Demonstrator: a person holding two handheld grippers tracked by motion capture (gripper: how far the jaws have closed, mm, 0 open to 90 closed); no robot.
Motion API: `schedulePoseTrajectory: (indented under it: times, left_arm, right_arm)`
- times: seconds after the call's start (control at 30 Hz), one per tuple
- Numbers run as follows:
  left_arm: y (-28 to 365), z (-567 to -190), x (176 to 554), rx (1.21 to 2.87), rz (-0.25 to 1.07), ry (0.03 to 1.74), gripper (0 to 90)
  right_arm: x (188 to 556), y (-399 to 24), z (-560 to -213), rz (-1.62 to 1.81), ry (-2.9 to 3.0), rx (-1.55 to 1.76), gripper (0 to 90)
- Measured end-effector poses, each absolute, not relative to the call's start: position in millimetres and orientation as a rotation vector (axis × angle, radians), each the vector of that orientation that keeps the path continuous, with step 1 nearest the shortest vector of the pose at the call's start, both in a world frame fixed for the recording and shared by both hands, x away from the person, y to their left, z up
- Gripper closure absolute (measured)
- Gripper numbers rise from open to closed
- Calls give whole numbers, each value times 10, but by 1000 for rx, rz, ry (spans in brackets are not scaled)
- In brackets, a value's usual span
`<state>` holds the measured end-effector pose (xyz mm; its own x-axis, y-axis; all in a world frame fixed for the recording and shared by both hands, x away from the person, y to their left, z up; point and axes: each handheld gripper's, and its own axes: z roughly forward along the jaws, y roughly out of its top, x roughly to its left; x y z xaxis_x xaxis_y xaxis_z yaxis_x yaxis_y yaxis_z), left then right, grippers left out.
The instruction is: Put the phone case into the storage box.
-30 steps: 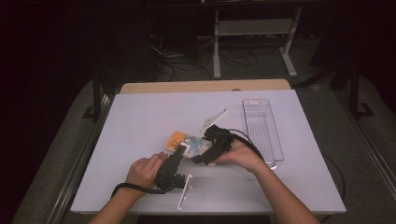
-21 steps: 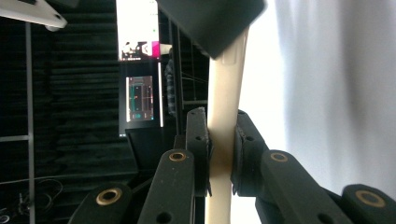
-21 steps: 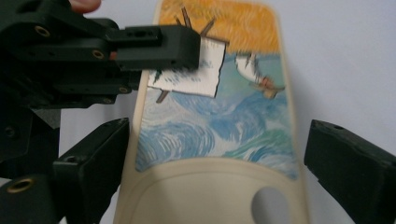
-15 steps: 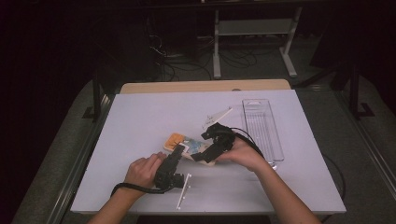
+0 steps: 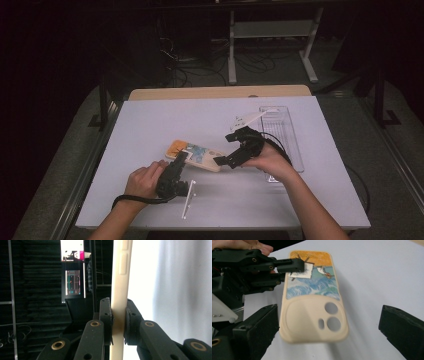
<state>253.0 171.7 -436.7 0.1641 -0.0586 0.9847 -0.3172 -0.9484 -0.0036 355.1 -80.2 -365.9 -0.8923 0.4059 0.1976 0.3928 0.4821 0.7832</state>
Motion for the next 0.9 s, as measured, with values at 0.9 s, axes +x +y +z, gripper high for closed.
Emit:
schedulePoseTrajectory:
  times: [0.9]
  left_arm:
    - [1867,-4317,2585,2258,1899,-293,795]
  right_arm:
    - [3199,-1575,-3770,1463,2522,888,26]
